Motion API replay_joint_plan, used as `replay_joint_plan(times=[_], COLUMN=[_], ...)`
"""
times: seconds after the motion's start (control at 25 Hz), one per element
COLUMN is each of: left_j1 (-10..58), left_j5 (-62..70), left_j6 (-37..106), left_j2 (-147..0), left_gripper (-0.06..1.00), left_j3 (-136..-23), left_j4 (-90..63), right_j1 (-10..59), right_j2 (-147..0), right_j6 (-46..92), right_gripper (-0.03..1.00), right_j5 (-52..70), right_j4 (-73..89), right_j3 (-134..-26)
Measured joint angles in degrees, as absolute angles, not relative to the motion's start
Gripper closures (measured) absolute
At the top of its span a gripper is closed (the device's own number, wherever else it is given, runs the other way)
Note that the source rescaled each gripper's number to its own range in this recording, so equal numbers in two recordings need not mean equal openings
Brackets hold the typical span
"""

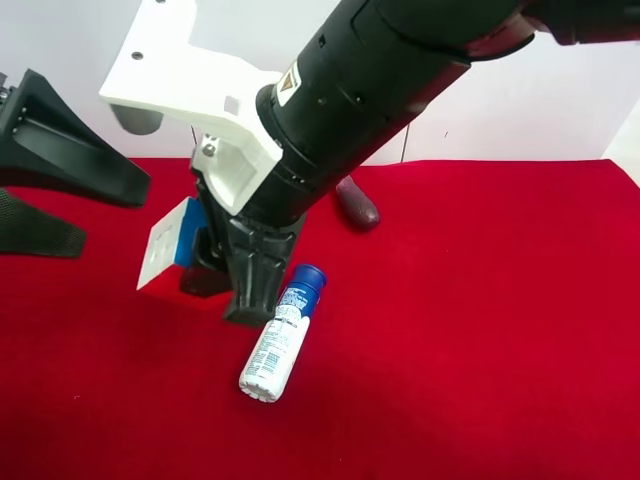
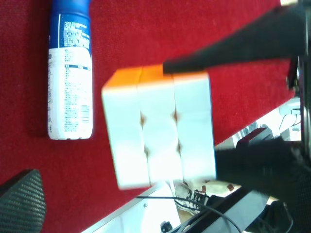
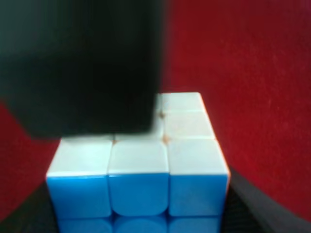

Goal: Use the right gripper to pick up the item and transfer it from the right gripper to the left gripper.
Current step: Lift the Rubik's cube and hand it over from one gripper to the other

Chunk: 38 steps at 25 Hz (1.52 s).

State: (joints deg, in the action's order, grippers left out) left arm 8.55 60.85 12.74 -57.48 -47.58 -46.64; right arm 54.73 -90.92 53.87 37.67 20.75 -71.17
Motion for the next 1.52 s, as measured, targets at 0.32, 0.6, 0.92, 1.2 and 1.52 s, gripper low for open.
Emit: replay_joint_plan(times=[0.32, 0.6, 0.92, 1.2, 1.52], left_j1=[8.55, 8.55, 8.55, 8.55, 8.55], left_j5=[60.91, 59.66, 59.31, 60.02, 60.44], left_j6=[12.99, 12.99, 12.99, 13.22, 12.76], left_j2=[-58.25, -58.28, -59.51, -60.27, -60.27], left_gripper=[-0.06, -0.06, -0.06, -0.06, -0.06], left_j3=[-48.2, -48.37, -48.37, -48.37, -48.37], left_j4=[-47.01, -47.05, -47.07, -47.01, -46.96], right_j1=[54.74, 54.74, 56.03, 56.03, 56.03], right_j2=[-90.92, -90.92, -90.92, -90.92, -90.92], right_j6=[53.87, 54.43, 55.09, 55.13, 55.13], right_gripper=[0.97, 0.97, 0.97, 0.97, 0.97], right_j5=[35.19, 33.91, 32.77, 32.52, 31.69], right_j4=[21.53, 24.36, 25.69, 25.69, 25.69], right_j3=[-71.17, -71.17, -71.17, -71.17, -71.17])
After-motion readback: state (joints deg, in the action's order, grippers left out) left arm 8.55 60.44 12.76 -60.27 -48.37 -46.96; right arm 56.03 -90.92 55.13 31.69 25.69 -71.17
